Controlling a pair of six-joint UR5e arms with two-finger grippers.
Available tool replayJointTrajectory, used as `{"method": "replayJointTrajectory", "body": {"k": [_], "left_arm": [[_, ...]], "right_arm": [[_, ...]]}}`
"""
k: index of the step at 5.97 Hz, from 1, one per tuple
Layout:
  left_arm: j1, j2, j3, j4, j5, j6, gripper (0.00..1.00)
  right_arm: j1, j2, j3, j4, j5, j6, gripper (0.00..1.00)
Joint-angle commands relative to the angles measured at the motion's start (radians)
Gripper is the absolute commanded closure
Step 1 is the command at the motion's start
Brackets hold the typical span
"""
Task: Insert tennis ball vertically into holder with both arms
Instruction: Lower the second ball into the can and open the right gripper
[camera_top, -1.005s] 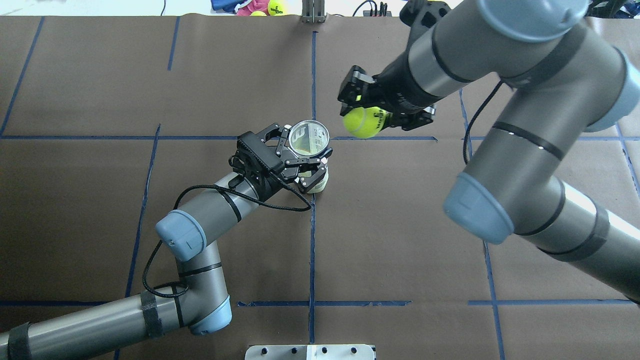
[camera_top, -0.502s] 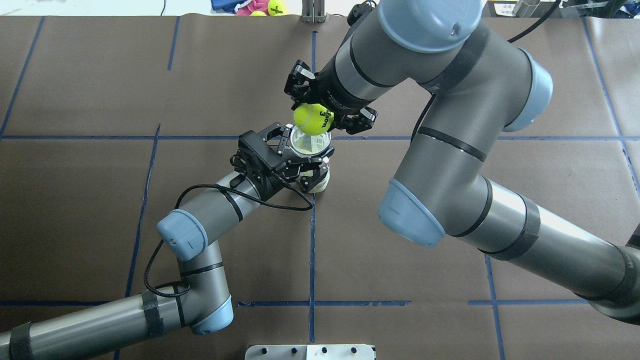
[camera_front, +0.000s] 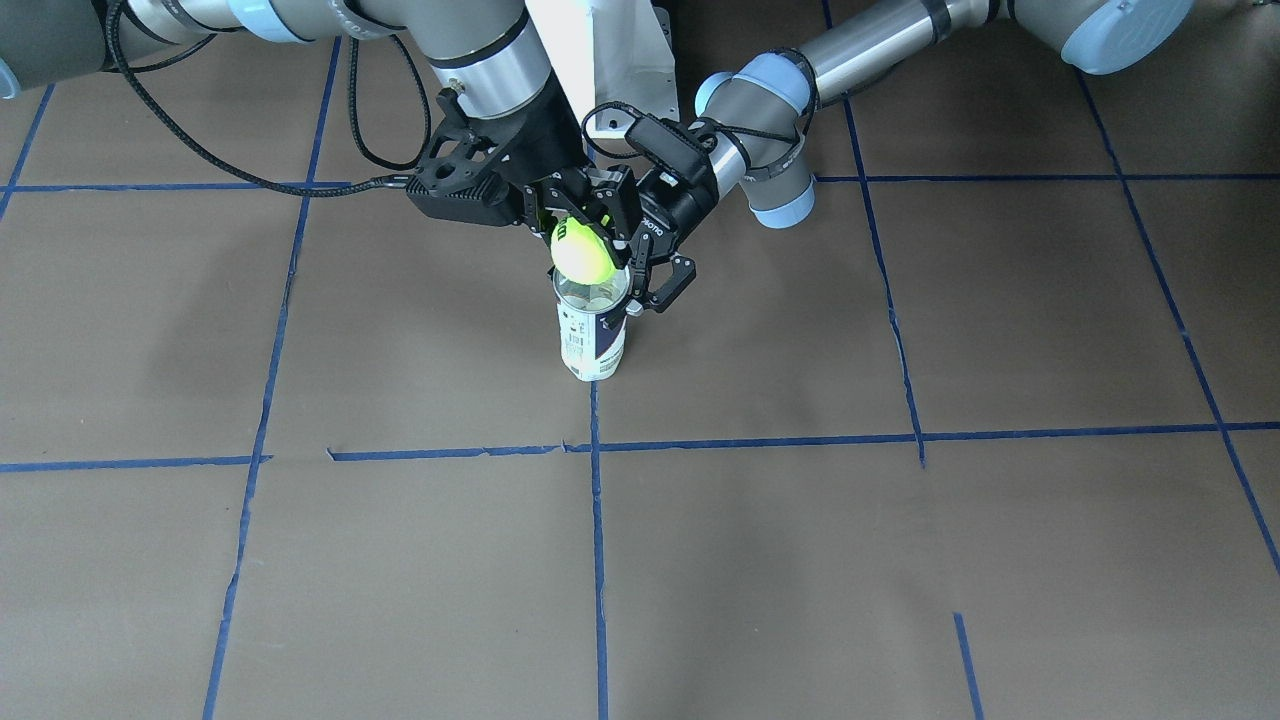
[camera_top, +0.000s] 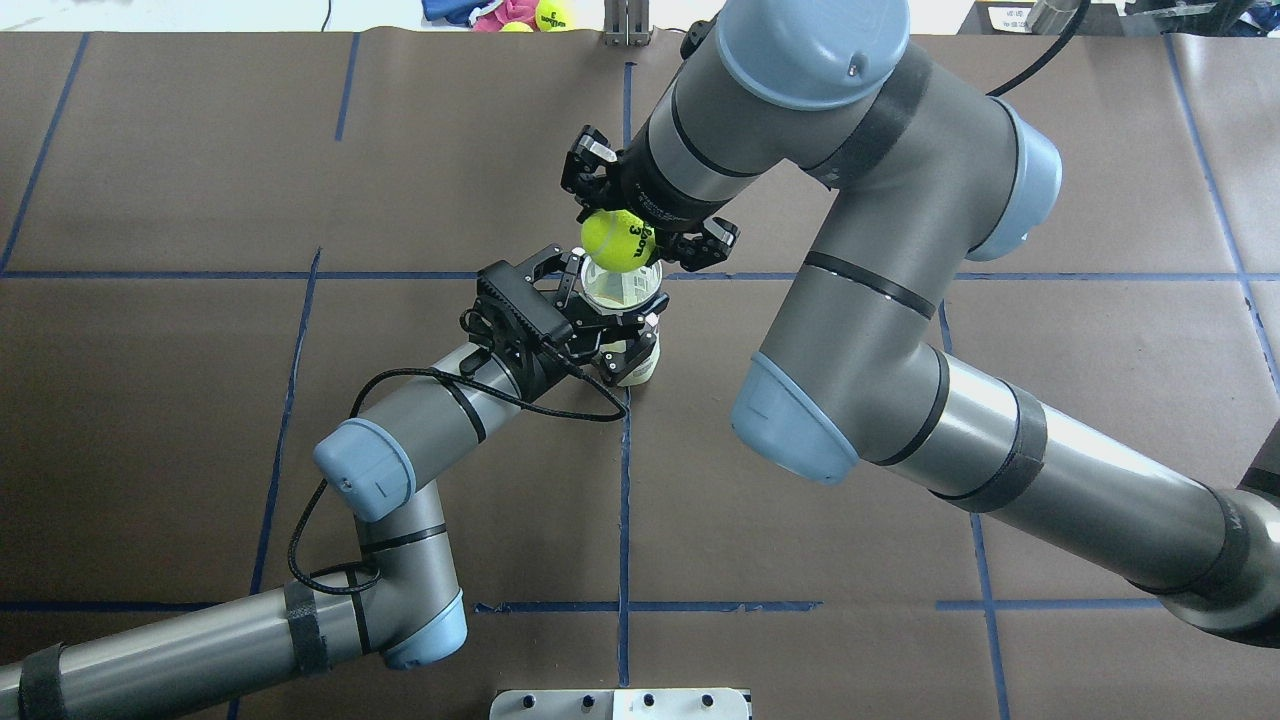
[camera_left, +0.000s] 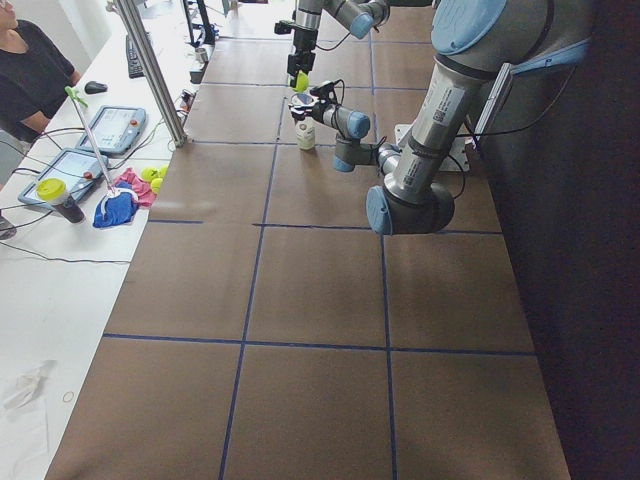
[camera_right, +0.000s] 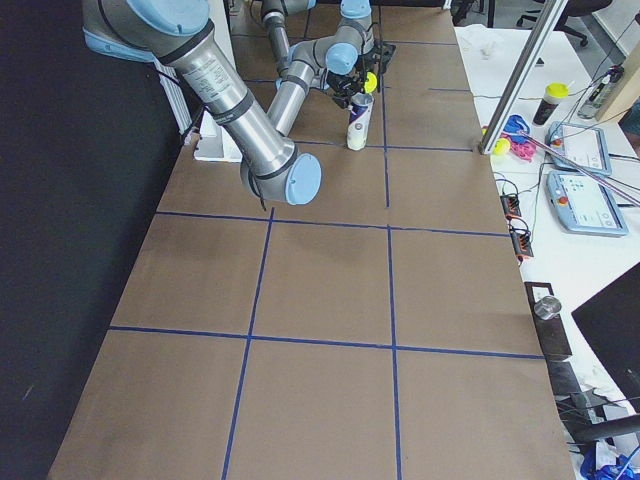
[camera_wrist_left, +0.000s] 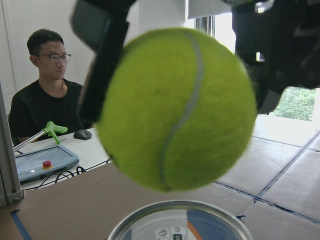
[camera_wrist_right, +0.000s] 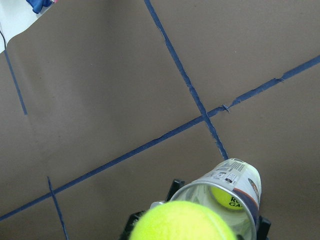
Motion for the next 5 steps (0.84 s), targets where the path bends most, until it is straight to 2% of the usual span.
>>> {"method": "replayJointTrajectory", "body": {"k": [1, 2, 5], "left_arm": [[0.0, 0.004, 0.0, 0.0, 0.0, 0.0, 0.17], [0.0, 0.004, 0.0, 0.0, 0.0, 0.0, 0.17], [0.0, 0.002, 0.0, 0.001, 0.0, 0.001, 0.17]], "right_arm": [[-0.002, -0.007, -0.001, -0.001, 0.0, -0.006, 0.31], [-0.004, -0.01, 0.003, -0.004, 0.0, -0.006, 0.0], [-0.002, -0.019, 0.013, -0.003, 0.006, -0.009, 0.0]]}}
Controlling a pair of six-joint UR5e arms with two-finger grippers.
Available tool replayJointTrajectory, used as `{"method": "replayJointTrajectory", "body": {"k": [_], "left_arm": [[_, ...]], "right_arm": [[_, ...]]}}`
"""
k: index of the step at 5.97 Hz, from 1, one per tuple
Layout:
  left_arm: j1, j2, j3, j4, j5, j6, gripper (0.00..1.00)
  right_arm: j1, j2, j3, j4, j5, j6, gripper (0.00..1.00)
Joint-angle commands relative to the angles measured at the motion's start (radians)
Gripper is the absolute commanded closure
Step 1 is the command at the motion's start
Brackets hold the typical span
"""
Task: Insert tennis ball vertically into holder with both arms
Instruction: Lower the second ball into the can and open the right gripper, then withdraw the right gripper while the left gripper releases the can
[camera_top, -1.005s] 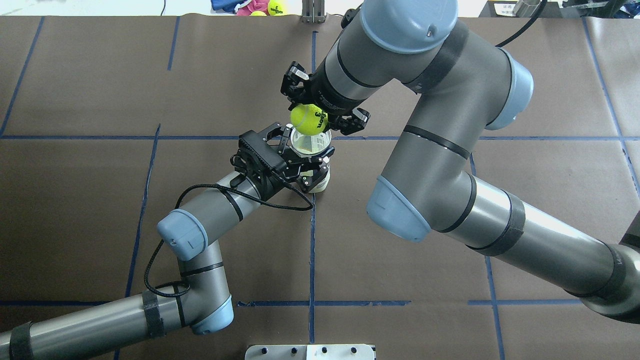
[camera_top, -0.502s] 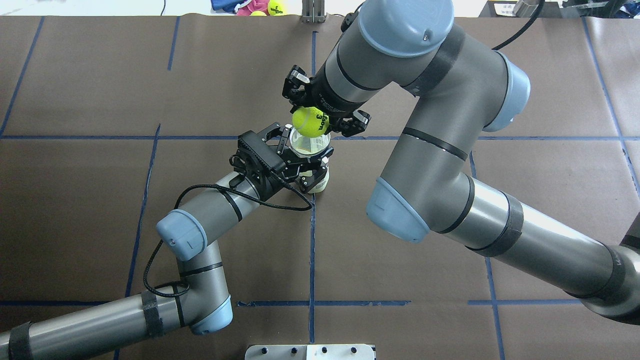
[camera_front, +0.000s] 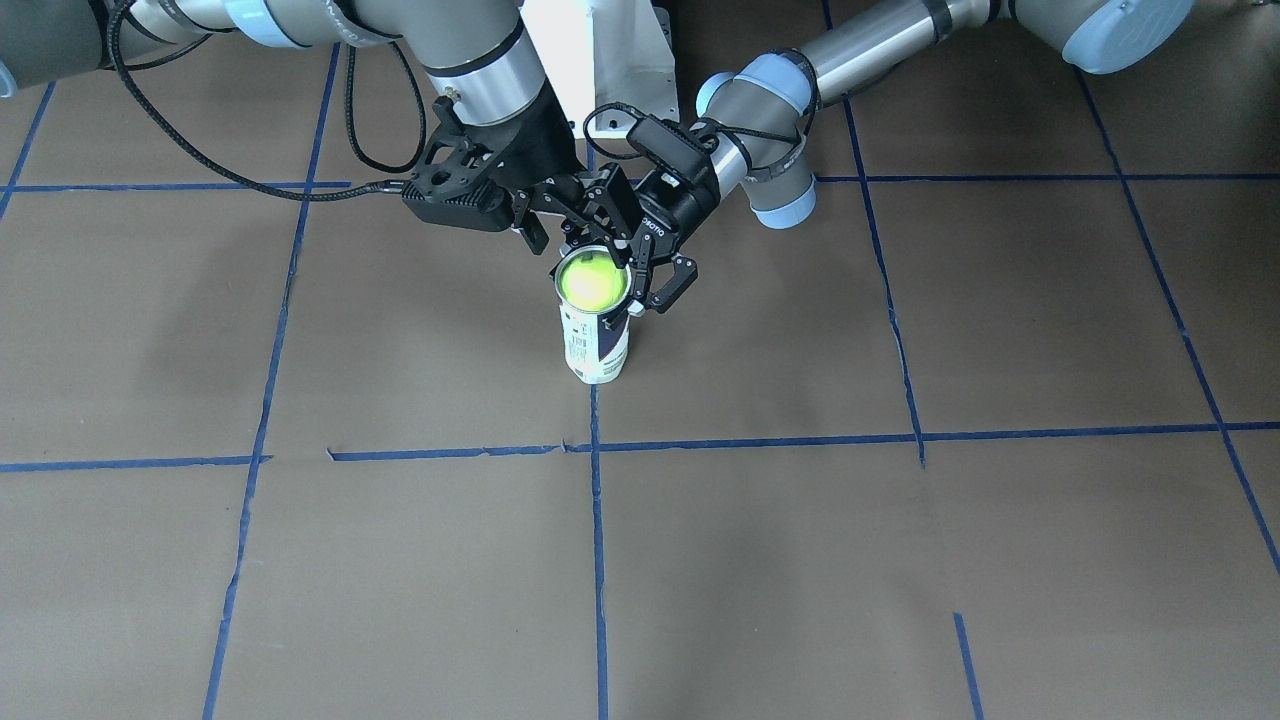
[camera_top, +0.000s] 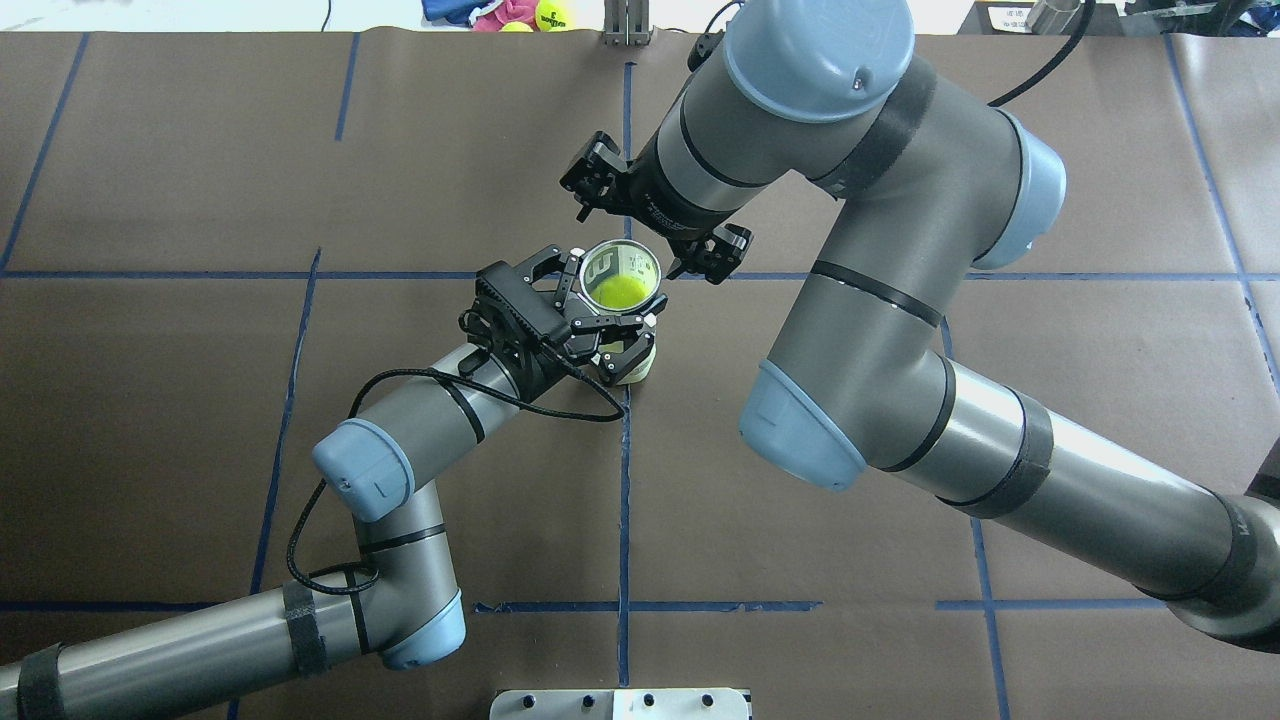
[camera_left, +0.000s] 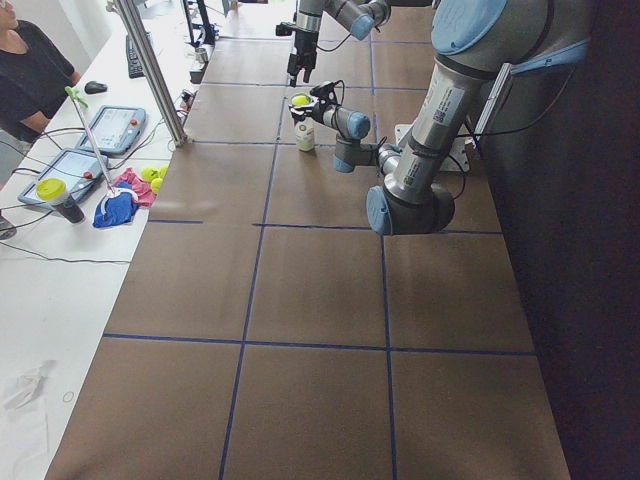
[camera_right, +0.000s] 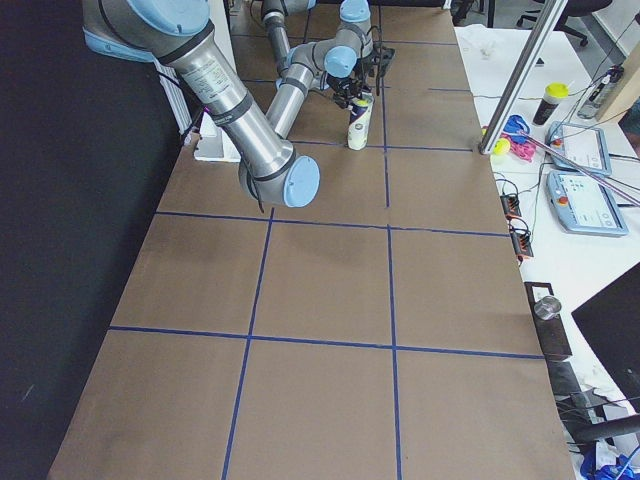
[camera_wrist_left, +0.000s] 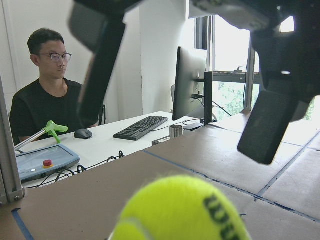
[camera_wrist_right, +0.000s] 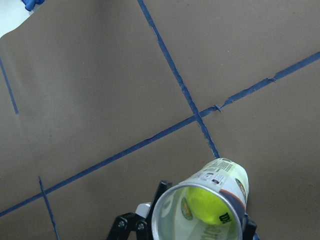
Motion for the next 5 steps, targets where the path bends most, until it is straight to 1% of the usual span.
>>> {"method": "replayJointTrajectory", "body": {"k": [1, 2, 3, 4, 5], "left_arm": [[0.0, 0.001, -0.002, 0.0, 0.0, 0.0, 0.17], [0.0, 0.003, -0.012, 0.0, 0.0, 0.0, 0.16], [-0.002, 0.005, -0.027, 0.0, 0.0, 0.0, 0.09], [-0.002, 0.006, -0.05, 0.0, 0.0, 0.0, 0.03], [-0.003, 0.012, -0.078, 0.001, 0.0, 0.0, 0.01]], "right_arm": [[0.003, -0.016, 0.032, 0.0, 0.01, -0.002, 0.0], [0.021, -0.059, 0.081, 0.0, 0.016, -0.004, 0.0], [0.056, -0.097, 0.11, -0.001, 0.044, -0.01, 0.0], [0.116, -0.136, 0.133, -0.001, 0.114, -0.063, 0.0], [0.16, -0.157, 0.14, -0.001, 0.159, -0.083, 0.0]]}}
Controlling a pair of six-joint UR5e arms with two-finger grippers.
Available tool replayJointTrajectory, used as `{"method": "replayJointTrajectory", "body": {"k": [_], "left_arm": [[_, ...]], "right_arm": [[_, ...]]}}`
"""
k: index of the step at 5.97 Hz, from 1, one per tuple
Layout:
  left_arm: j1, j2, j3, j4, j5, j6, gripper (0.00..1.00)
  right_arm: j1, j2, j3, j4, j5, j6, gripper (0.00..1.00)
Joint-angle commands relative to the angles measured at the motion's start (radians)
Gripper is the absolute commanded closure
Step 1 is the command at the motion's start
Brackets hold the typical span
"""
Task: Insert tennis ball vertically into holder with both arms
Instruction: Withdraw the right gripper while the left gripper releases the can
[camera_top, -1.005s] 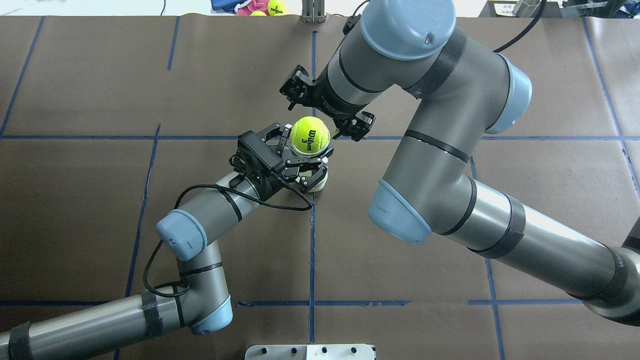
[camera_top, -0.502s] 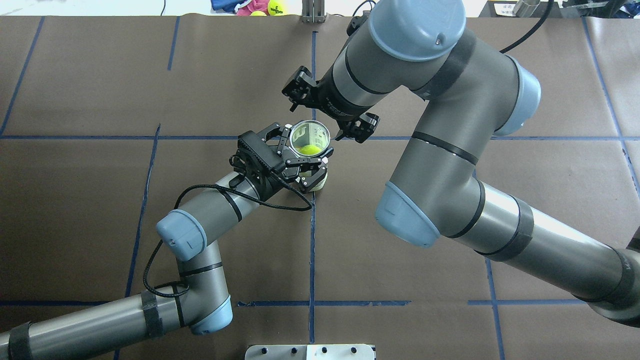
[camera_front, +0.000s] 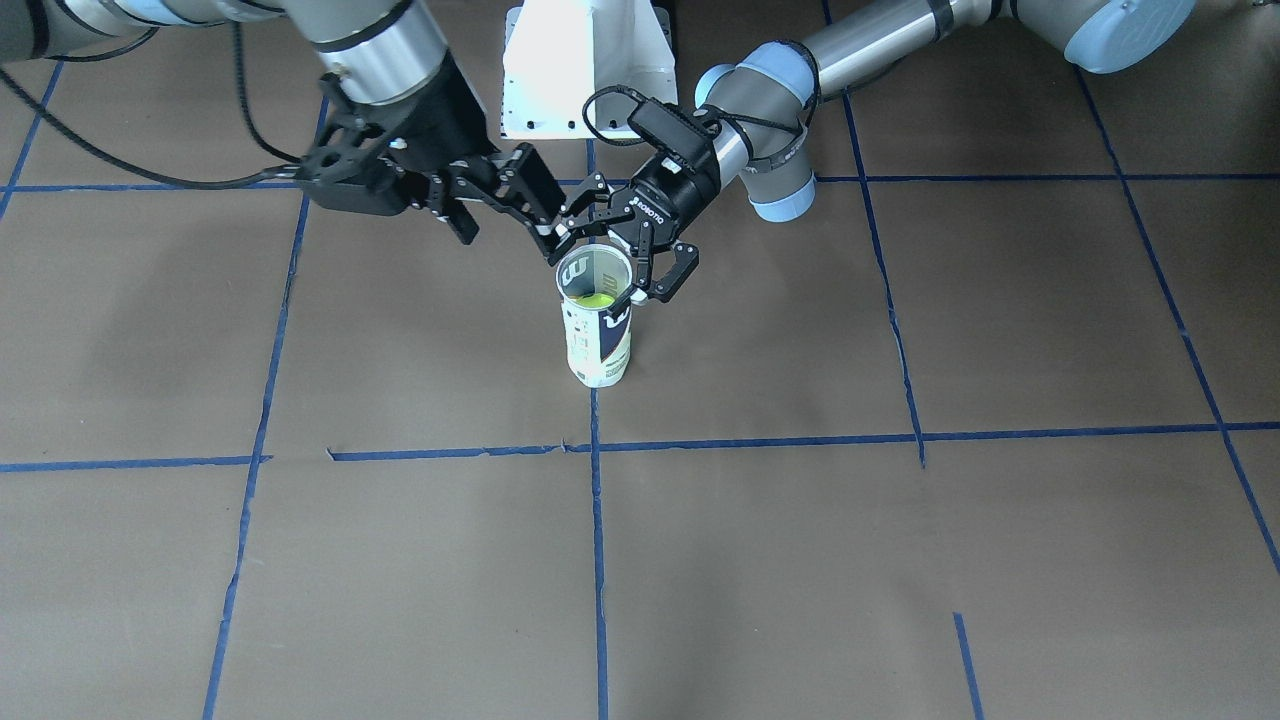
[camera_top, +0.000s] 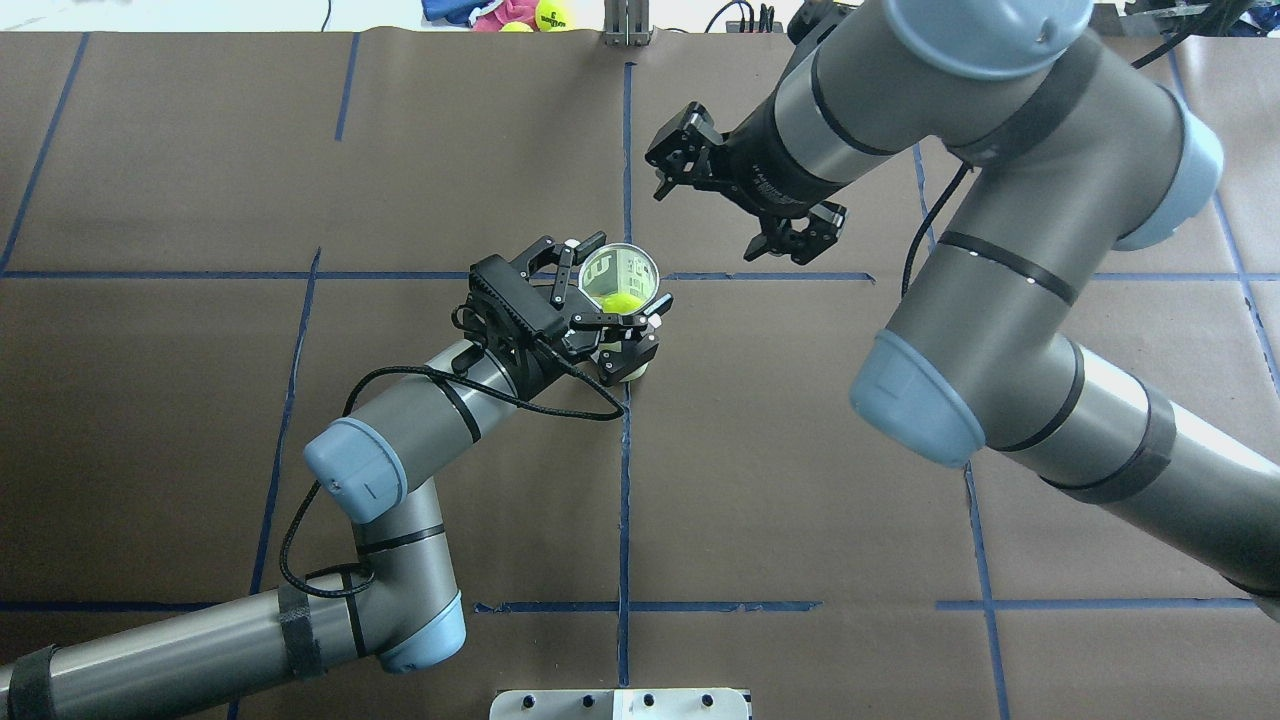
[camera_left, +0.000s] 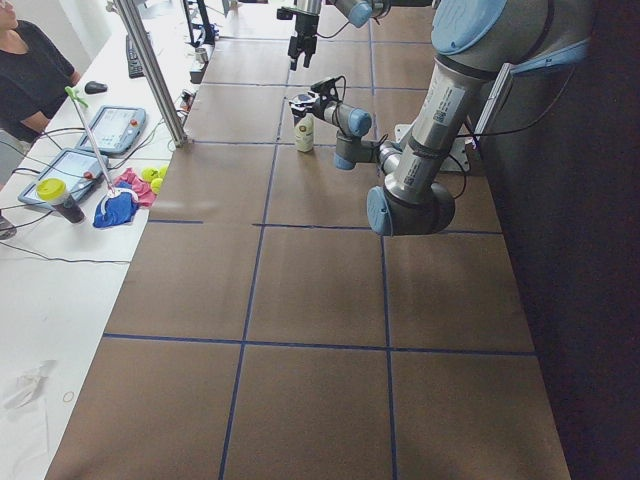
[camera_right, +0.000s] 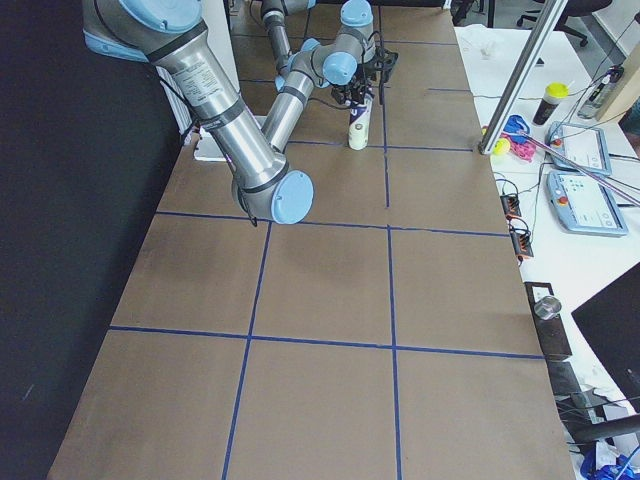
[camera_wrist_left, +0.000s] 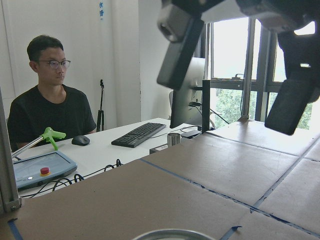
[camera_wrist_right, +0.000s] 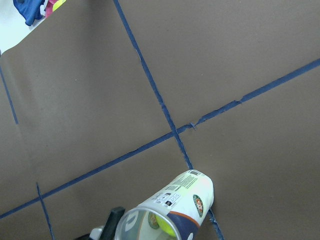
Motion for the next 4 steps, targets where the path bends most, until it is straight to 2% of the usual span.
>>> {"method": "replayJointTrajectory", "body": {"k": [1, 2, 3, 4], "left_arm": [[-0.003, 0.005, -0.041, 0.001, 0.0, -0.002, 0.0], [-0.006, 0.017, -0.082, 0.007, 0.0, -0.005, 0.0], [-0.01, 0.064, -0.148, 0.015, 0.002, -0.003, 0.0], [-0.021, 0.064, -0.173, 0.019, 0.002, -0.006, 0.0]], "right_arm": [[0.096, -0.05, 0.015, -0.002, 0.093, -0.06, 0.0], [0.154, -0.119, 0.037, -0.002, 0.149, -0.132, 0.0], [0.197, -0.18, 0.043, -0.002, 0.155, -0.241, 0.0], [0.216, -0.226, 0.04, 0.0, 0.155, -0.272, 0.0]]}}
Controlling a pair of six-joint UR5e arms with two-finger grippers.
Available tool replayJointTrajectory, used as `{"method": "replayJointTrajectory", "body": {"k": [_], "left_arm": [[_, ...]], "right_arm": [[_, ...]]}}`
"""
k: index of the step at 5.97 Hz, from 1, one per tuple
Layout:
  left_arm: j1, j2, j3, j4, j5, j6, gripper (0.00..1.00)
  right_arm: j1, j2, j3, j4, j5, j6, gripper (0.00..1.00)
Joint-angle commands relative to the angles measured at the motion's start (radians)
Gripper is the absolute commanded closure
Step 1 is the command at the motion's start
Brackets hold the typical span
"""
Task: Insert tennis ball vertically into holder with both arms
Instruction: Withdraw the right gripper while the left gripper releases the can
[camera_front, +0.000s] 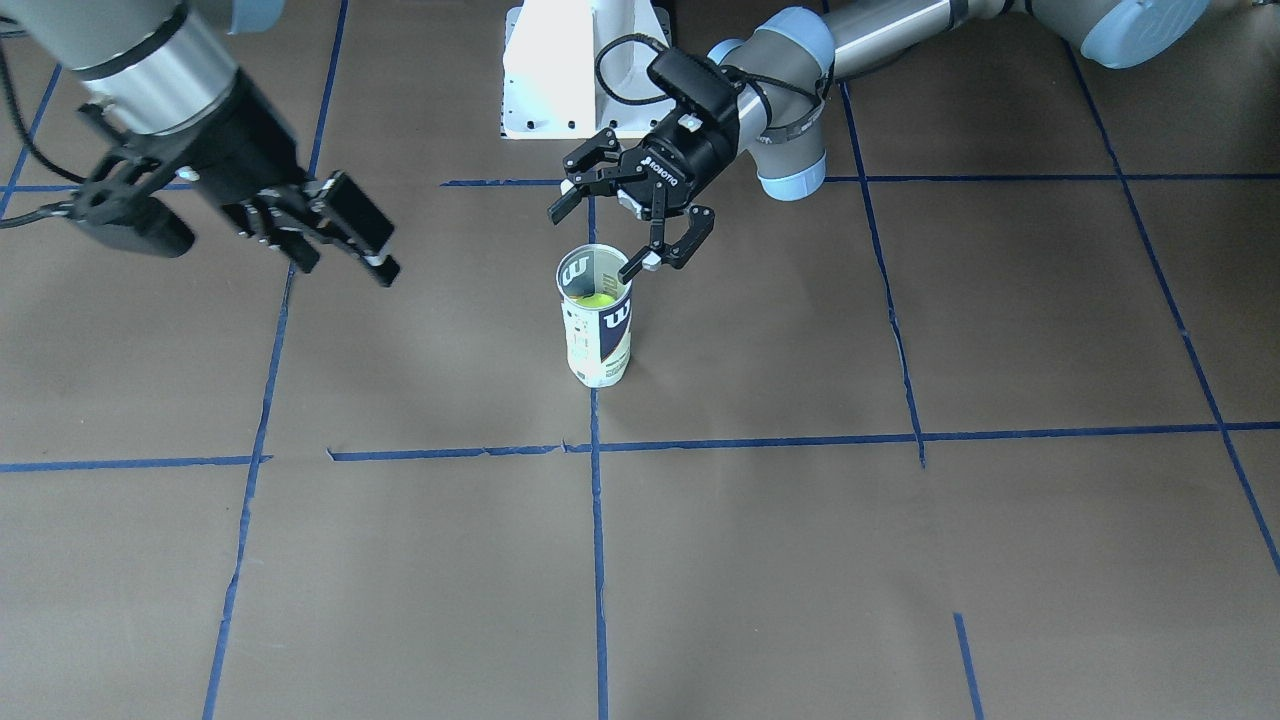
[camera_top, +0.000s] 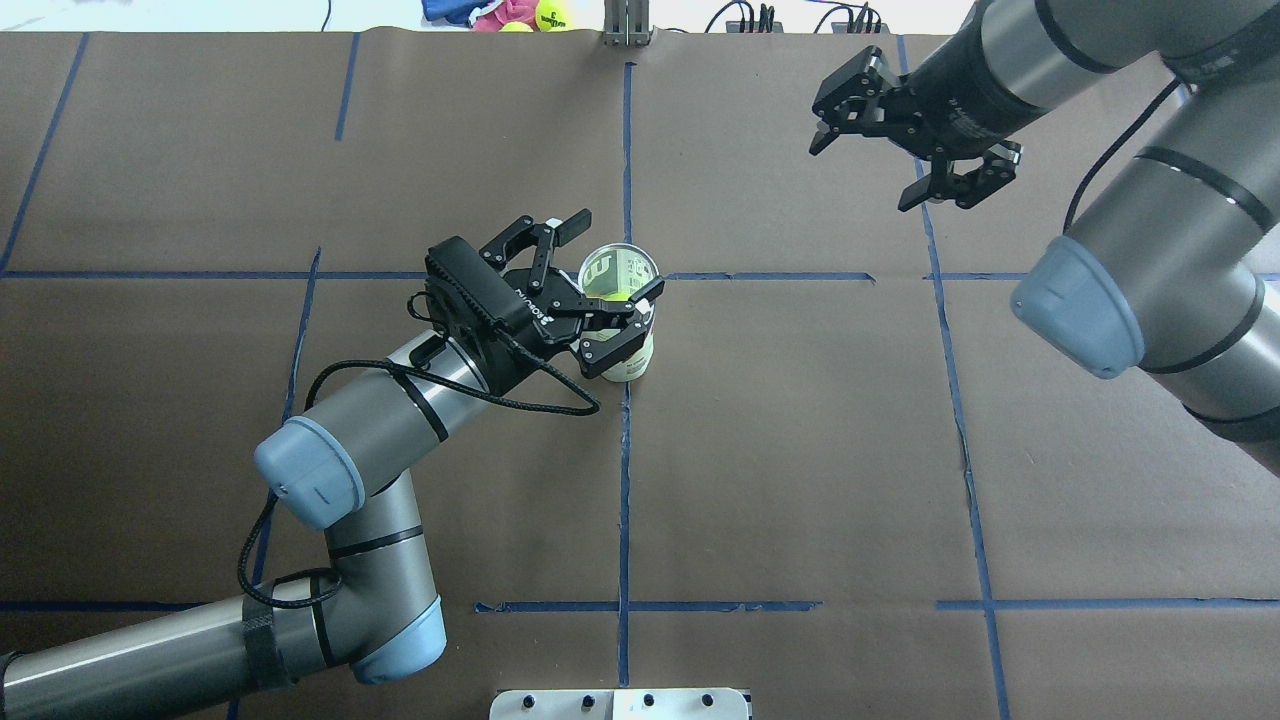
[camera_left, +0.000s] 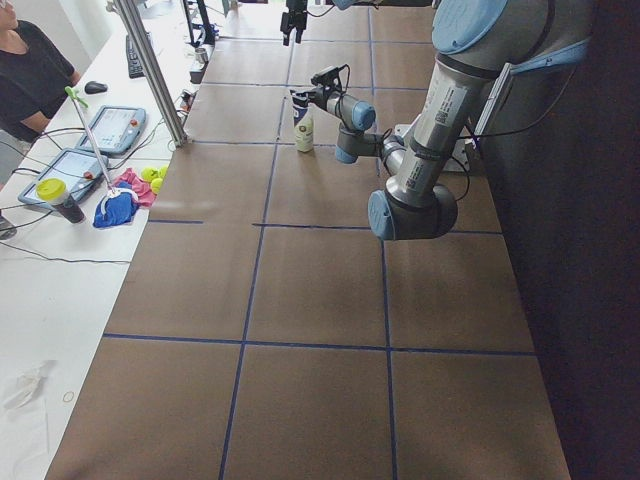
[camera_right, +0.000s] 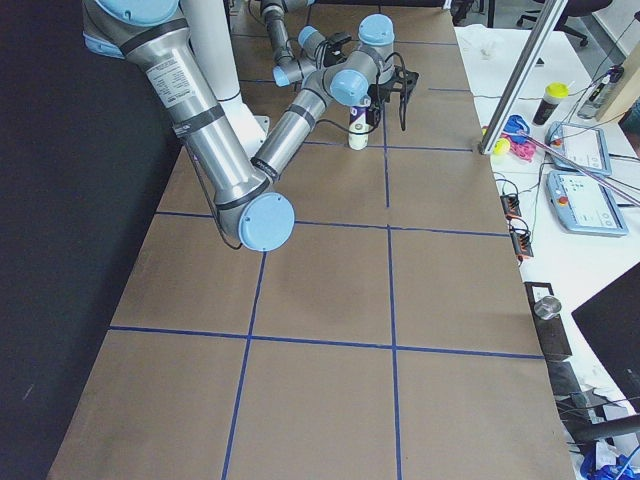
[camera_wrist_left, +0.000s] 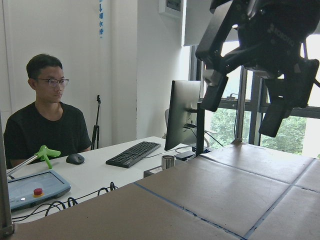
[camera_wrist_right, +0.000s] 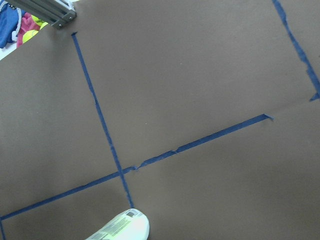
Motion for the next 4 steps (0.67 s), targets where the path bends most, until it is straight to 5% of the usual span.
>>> {"method": "replayJointTrajectory", "body": {"k": [1, 2, 3, 4], "left_arm": [[-0.045, 0.016, -0.044, 0.087, -0.003, -0.003, 0.01], [-0.083, 0.021, -0.071, 0.164, -0.004, -0.017, 0.11], [-0.122, 0.071, -0.072, 0.227, -0.007, -0.054, 0.0], [-0.155, 0.129, -0.073, 0.269, -0.012, -0.068, 0.0]], "right_arm": [[0.066, -0.102, 0.001, 0.001, 0.006, -0.146, 0.0], [0.107, -0.158, -0.002, 0.001, 0.006, -0.27, 0.0], [0.154, -0.204, -0.007, -0.002, 0.006, -0.392, 0.0], [0.188, -0.243, -0.008, -0.003, 0.006, -0.469, 0.0]]}}
